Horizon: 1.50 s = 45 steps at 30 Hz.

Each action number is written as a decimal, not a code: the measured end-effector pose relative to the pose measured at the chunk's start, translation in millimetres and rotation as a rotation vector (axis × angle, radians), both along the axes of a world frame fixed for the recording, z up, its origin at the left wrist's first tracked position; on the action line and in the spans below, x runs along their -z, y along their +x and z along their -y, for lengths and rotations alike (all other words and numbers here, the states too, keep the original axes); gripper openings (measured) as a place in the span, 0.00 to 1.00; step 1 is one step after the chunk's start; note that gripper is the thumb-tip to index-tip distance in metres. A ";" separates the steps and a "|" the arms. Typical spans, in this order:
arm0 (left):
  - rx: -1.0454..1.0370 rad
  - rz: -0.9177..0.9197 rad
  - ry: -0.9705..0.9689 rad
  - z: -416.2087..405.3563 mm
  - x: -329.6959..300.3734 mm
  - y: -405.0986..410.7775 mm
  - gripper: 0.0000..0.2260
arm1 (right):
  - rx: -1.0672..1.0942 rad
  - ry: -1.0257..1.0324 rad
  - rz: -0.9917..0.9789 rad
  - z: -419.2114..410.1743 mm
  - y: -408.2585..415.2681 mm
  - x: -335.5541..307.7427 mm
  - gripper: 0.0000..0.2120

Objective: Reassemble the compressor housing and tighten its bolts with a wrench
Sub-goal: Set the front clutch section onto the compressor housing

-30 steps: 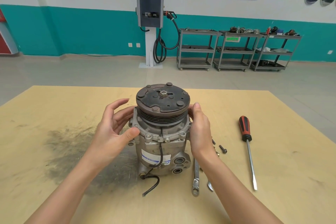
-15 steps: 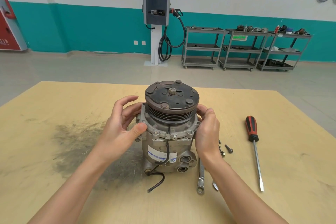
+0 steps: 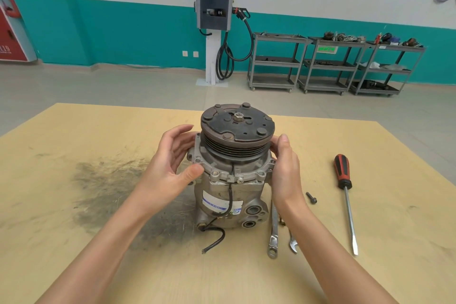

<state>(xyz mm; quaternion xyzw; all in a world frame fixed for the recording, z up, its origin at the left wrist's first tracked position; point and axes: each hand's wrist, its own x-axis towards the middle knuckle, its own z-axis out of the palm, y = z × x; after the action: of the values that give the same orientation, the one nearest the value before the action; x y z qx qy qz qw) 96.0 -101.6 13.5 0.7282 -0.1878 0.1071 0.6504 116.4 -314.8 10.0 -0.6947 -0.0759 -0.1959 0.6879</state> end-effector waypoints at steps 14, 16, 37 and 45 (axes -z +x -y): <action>-0.033 0.024 0.059 -7.9 9.4 -7.8 0.38 | -0.231 -0.261 0.057 4.9 -12.1 -2.0 0.43; -0.032 0.027 0.079 -9.5 9.3 -7.5 0.39 | -0.212 -0.310 0.072 6.8 -11.5 1.2 0.49; -0.052 -0.014 0.146 -17.9 3.0 -15.0 0.45 | -0.102 -0.314 0.233 -12.2 -13.9 1.7 0.41; -0.045 -0.002 0.137 -7.4 -4.4 -19.0 0.48 | -0.055 -0.262 0.206 -8.4 -13.3 11.6 0.39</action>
<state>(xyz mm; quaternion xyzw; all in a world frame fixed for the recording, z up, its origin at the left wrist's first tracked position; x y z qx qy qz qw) 77.0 -94.2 17.9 0.7752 -0.1776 0.1079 0.5965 103.1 -306.3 -1.6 -0.7525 -0.1898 -0.2357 0.5849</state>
